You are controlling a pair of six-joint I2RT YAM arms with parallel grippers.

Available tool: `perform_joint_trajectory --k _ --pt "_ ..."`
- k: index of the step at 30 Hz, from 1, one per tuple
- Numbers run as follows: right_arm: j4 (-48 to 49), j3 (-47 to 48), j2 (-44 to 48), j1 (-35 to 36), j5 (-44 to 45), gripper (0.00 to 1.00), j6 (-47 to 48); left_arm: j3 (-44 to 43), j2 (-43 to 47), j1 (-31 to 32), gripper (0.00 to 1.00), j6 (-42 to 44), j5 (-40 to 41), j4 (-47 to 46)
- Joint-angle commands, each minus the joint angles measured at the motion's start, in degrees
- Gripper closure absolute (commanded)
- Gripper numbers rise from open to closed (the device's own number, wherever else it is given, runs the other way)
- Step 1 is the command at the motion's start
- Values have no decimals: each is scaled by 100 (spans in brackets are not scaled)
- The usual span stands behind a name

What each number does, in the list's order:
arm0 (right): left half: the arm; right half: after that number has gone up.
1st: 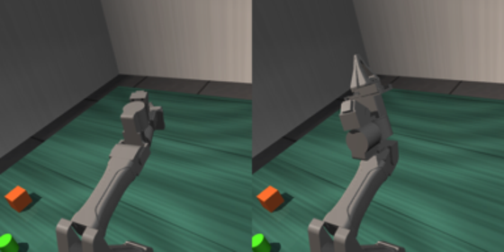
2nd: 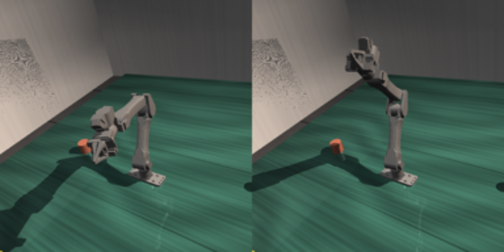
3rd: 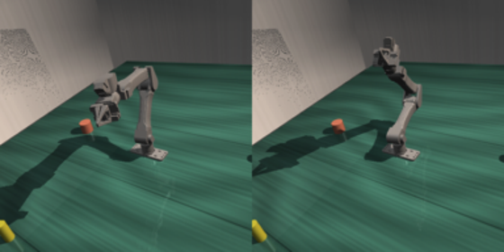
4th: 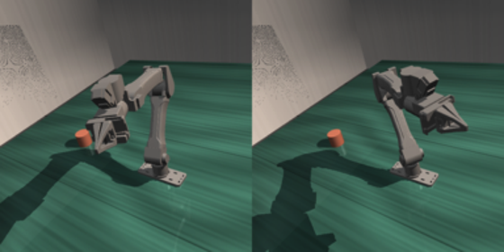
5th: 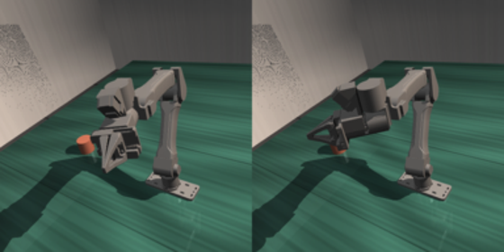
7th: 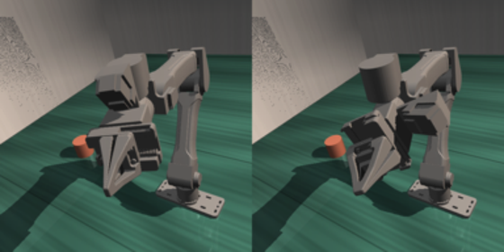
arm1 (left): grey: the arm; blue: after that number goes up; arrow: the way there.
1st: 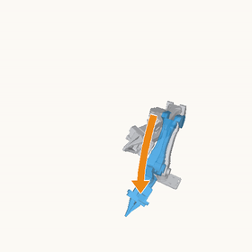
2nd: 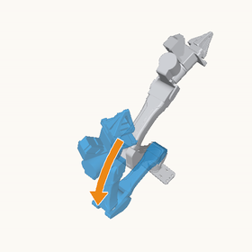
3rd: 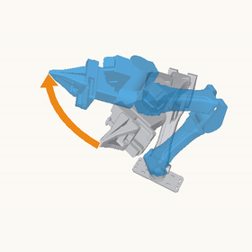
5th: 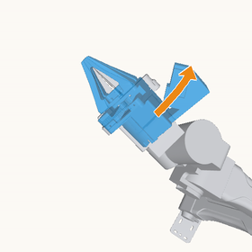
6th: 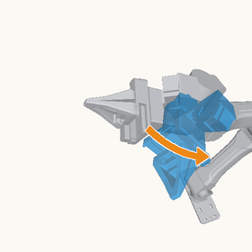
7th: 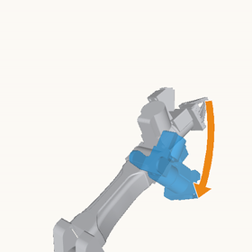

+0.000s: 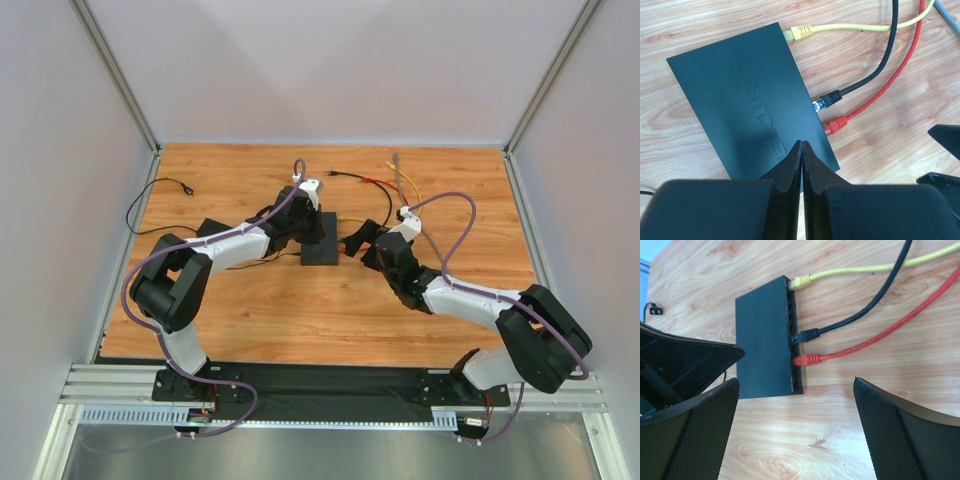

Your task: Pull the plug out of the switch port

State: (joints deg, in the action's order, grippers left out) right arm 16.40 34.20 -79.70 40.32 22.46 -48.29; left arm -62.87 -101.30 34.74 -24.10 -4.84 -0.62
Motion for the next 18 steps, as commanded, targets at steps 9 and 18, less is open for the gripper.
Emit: perform_joint_trajectory --k 9,18 --pt "557 -361 -107 -112 -286 22 -945 29 180 -38 94 204 -70 -131" --pt "1084 -511 -405 -112 -136 59 -1534 -234 -171 -99 99 125 -403 36"
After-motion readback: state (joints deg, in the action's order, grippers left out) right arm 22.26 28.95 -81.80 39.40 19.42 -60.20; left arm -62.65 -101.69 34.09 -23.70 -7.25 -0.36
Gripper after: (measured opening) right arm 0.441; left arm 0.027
